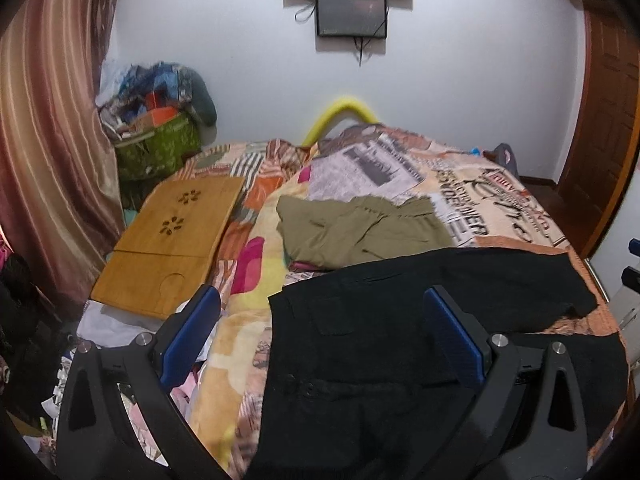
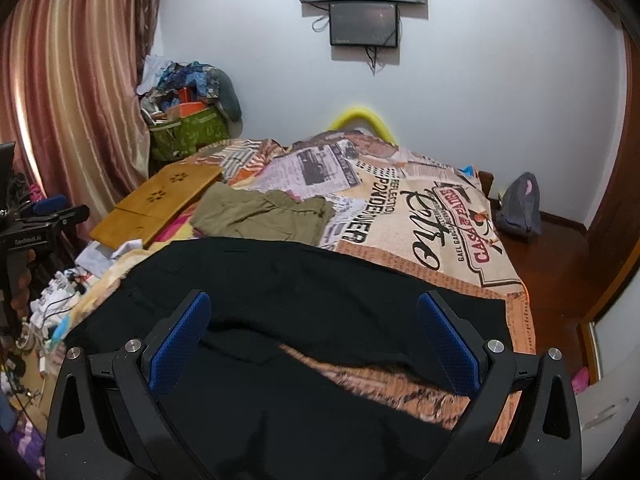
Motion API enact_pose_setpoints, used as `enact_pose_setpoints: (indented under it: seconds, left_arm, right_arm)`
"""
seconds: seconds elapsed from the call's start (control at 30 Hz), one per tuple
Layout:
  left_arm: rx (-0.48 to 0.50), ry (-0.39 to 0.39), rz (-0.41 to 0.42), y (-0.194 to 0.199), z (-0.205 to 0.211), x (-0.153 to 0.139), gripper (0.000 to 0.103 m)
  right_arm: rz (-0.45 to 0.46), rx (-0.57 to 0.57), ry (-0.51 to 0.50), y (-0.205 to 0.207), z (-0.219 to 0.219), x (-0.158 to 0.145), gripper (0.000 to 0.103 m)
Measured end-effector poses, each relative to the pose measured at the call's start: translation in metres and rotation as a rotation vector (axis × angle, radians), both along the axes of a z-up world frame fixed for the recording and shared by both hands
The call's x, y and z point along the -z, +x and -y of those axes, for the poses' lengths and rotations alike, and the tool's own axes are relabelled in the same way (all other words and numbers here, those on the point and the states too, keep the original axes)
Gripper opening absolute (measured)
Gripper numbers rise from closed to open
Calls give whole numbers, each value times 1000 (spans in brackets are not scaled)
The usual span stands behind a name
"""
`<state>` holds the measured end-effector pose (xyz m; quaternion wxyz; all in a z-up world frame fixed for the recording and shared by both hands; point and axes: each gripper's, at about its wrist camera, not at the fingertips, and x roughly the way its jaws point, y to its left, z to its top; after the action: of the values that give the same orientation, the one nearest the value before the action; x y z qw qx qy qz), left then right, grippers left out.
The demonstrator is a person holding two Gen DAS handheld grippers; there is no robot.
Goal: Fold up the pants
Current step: 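Lower both tools onto the black trousers' waistband and close on it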
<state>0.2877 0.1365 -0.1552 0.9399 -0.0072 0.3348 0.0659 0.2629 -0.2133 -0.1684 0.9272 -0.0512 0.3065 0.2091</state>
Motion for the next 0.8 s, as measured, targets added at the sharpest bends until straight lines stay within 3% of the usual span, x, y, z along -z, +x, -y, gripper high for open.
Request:
enact_pose_setpoints:
  seconds: [0.33,0.63,0.8]
  left_arm:
    - [-27,-4,-172,80,-51,77,94]
    - [1,-72,-335,129,-70,147,92]
    - [16,-122,-416,150,-75,177,80]
  right_arm:
    - [-20,-71,-72,70,-12,21,102]
    - [-95,-122,-201,131,-32,70,101]
    - [-135,-134,-221,158,-37,92,98]
